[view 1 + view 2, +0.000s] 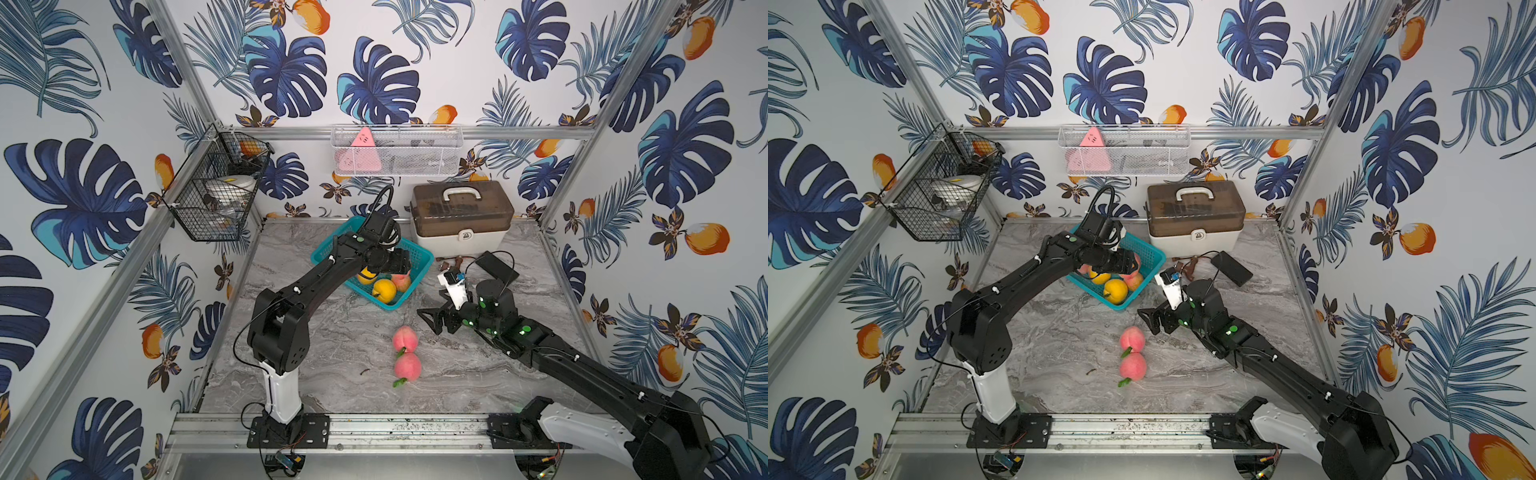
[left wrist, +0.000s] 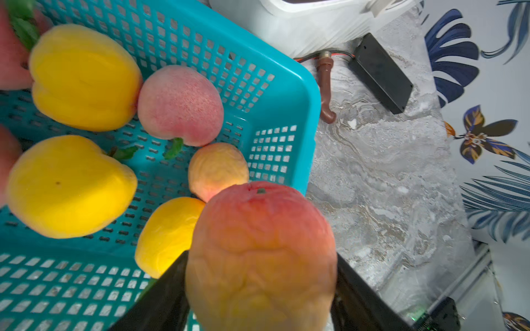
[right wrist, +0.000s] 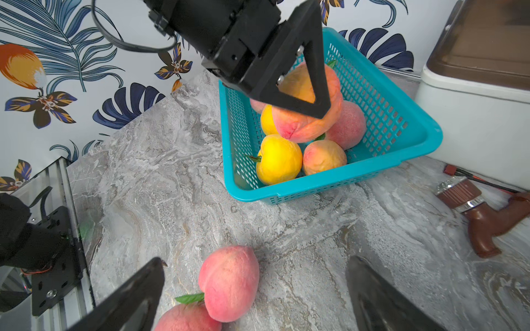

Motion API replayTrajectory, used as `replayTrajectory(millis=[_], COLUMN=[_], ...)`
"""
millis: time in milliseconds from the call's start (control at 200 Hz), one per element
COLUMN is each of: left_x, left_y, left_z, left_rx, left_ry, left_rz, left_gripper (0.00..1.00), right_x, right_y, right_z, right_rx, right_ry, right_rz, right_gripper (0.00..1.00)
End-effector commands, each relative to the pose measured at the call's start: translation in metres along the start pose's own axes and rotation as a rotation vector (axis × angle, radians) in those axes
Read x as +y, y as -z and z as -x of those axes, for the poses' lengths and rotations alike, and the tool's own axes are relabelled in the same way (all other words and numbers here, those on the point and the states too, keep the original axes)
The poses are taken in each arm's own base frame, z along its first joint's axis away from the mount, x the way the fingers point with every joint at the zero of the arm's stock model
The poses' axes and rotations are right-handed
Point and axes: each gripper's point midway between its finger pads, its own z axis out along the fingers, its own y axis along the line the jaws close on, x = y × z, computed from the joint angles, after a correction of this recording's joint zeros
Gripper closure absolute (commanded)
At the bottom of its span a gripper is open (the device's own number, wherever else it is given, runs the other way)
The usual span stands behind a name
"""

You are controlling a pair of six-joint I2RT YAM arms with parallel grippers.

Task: Put the peaches into the basket
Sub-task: Place the peach in the basket.

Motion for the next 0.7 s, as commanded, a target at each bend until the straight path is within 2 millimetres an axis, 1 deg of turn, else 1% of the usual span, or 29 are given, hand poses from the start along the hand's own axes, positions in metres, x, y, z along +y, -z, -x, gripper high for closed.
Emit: replayTrajectory(millis=[0,155,280,395,581,696], left_x=[0.018,0.032,0.033,0.039,0.050,0.058], left_y=[-0.006,-0.014,-0.019,-0.024,-0.032,-0.034], left_z=[0.006,0.011,0.020,0.025,0.026,0.022], left_rx=[-0.019,-0.043,-0.061,-0.058,-0.038,-0.030], left_ry=[-0.040,-0.047,-0.044,-0.051,-0.055,-0.063], left_rz=[0.100,0.169,0.176,0.211,0.269,0.305], left_gripper=[0.28,0.28,0.27,0.27,0.27,0.27], right_x=[-0.006,-0.006,-0.006,-0.007,-0.007,-0.008], right_y=[-0.004,-0.008,-0.010,-0.011,-0.010,-0.010], right_z=[-0.004,-0.005,-0.008,-0.009,-0.011,-0.011], right_rx=[0.030,0.028,0.035,0.038,0.042,0.042], right_ry=[-0.024,-0.039,-0.039,-0.042,-0.043,-0.042], right_rz=[-0.031,-0.027,-0.023,-0.023,-0.026,-0.029], right_gripper=[0.00,0.00,0.00,0.00,0.00,0.00])
